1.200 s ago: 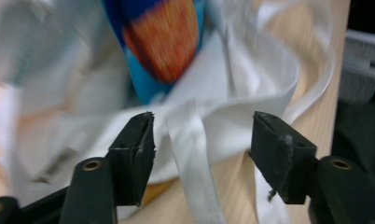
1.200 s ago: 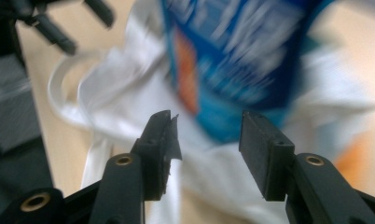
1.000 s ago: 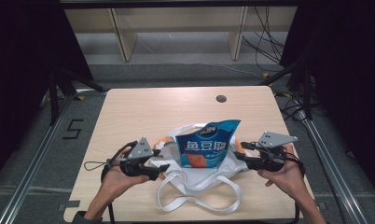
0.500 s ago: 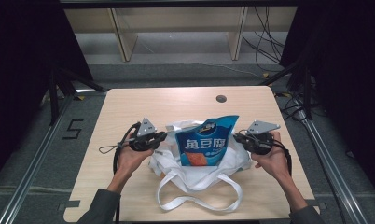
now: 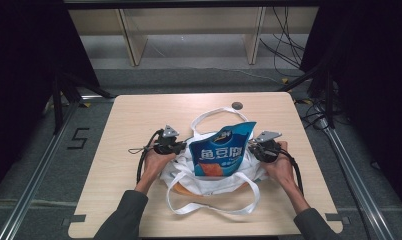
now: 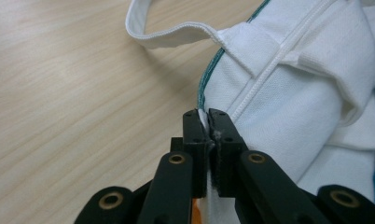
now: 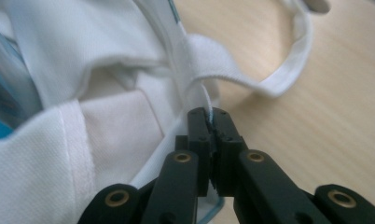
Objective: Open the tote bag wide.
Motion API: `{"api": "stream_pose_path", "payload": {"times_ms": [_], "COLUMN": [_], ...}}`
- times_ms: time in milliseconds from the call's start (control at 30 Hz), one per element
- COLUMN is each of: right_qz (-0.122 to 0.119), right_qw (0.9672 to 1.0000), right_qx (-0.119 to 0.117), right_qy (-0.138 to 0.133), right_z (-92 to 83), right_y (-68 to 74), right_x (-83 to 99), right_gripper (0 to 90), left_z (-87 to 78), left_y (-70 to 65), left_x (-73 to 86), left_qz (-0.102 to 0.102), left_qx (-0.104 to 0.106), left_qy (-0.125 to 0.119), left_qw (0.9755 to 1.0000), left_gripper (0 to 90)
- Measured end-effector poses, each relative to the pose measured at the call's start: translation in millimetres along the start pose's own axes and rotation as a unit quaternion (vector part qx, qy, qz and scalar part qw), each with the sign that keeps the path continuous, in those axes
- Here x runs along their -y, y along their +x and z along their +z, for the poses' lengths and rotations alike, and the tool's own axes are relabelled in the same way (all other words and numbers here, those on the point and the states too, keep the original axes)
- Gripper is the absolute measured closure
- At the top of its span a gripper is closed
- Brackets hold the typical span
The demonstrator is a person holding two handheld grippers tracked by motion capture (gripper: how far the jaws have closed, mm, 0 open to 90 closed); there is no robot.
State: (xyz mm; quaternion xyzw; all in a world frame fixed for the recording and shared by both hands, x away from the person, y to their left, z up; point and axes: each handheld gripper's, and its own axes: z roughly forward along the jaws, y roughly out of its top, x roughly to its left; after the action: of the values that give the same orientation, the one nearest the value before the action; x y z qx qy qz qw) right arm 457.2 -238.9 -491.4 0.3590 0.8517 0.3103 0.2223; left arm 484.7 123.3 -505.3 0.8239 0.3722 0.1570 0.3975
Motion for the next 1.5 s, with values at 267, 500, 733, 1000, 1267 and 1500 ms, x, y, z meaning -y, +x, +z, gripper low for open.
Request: {"api": "stream_pose_path", "payload": {"times_ms": [267, 500, 733, 1000, 1267, 1500], "right_qz": [0.015, 0.034, 0.025, -0.043, -0.051, -0.040], "right_qw": [0.9999, 0.9977, 0.9929, 0.9887, 0.9906, 0.9909], "right_qx": [-0.005, -0.014, -0.083, -0.133, -0.126, -0.128], "right_qy": [-0.004, -0.056, -0.081, -0.054, 0.014, 0.016], "right_z": [0.9, -47.9, -98.6, -85.4, -49.0, -47.4], "right_y": [-0.4, -3.7, 19.9, 65.4, 78.1, 79.5], "right_x": [1.8, -8.6, 2.0, 6.7, 38.0, 37.2], "right_gripper": [84.9, 66.2, 67.2, 86.1, 89.6, 89.1], "left_z": [-5.9, -68.0, -114.0, -92.3, -69.1, -67.4], "left_y": [-3.1, -16.2, -61.7, -86.8, -93.8, -93.2], "left_x": [-2.1, -19.5, -5.9, 42.0, 62.2, 63.2], "left_qz": [-0.015, -0.017, 0.007, 0.045, 0.057, 0.047], "left_qx": [-0.019, -0.020, 0.059, 0.095, 0.073, 0.067], "left_qy": [0.003, -0.034, -0.065, -0.005, 0.032, 0.025], "left_qw": [0.9997, 0.9991, 0.9961, 0.9945, 0.9952, 0.9963], "left_gripper": [72.0, 40.2, 59.7, 81.8, 84.8, 84.6]}}
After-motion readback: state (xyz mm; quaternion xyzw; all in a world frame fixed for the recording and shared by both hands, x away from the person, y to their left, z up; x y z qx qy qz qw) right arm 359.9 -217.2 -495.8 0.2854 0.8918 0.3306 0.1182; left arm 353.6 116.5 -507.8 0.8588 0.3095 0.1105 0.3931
